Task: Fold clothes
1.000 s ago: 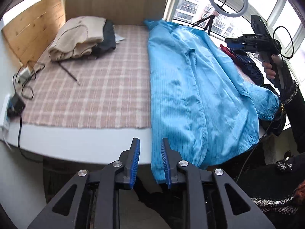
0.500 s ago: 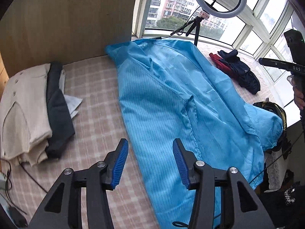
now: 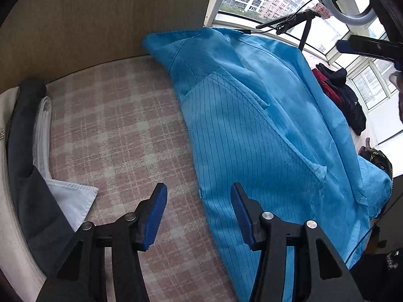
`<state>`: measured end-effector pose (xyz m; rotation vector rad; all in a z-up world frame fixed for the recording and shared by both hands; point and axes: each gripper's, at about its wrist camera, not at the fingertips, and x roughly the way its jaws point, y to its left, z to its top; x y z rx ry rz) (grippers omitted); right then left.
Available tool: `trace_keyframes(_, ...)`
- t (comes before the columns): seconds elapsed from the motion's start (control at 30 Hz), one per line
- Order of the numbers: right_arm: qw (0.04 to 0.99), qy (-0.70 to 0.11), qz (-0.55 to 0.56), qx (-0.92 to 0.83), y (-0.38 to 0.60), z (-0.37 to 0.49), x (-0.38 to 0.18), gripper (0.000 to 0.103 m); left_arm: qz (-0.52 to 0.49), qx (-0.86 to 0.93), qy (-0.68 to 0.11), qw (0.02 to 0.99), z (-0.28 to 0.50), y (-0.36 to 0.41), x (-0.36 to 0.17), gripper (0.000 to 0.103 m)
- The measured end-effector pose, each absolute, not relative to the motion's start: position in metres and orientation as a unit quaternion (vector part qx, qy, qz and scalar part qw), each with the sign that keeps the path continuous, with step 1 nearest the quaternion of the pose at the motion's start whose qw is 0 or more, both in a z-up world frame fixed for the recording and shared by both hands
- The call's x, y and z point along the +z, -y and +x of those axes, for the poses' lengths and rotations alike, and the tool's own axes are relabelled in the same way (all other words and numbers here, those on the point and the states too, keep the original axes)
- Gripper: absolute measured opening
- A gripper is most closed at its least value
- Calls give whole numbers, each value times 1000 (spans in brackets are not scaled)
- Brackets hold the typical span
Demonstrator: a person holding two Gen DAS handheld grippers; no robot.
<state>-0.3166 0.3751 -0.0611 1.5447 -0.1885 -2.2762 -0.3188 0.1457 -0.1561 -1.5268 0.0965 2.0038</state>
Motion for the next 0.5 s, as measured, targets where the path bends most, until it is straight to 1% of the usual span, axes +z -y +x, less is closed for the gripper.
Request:
trace_keyframes(0.23,239,99,590,-765,-346,-409,-129,44,-579,751,-26,316,-343,-154,-172,57)
trace_keyframes(0.33,265,112,602,-745,-334,-426,-151,44,-581,745,-7,329,-346,-153,-176,60)
trace_keyframes(0.4,280,121,610,-732,-326,-432,-164,44,-578,743,4,338,-347,-152,-177,60)
trace_keyframes(0.43,284,125,609,-730,-324,-433,-169,44,-576,742,10,343,-347,-152,-178,58)
trace_keyframes(0.47,287,129,605,-731,-322,-433,-172,44,-575,741,14,346,-347,-152,-178,51)
trace_keyframes(0.5,291,133,600,-733,-321,-433,-175,43,-576,739,16,348,-347,-153,-179,35)
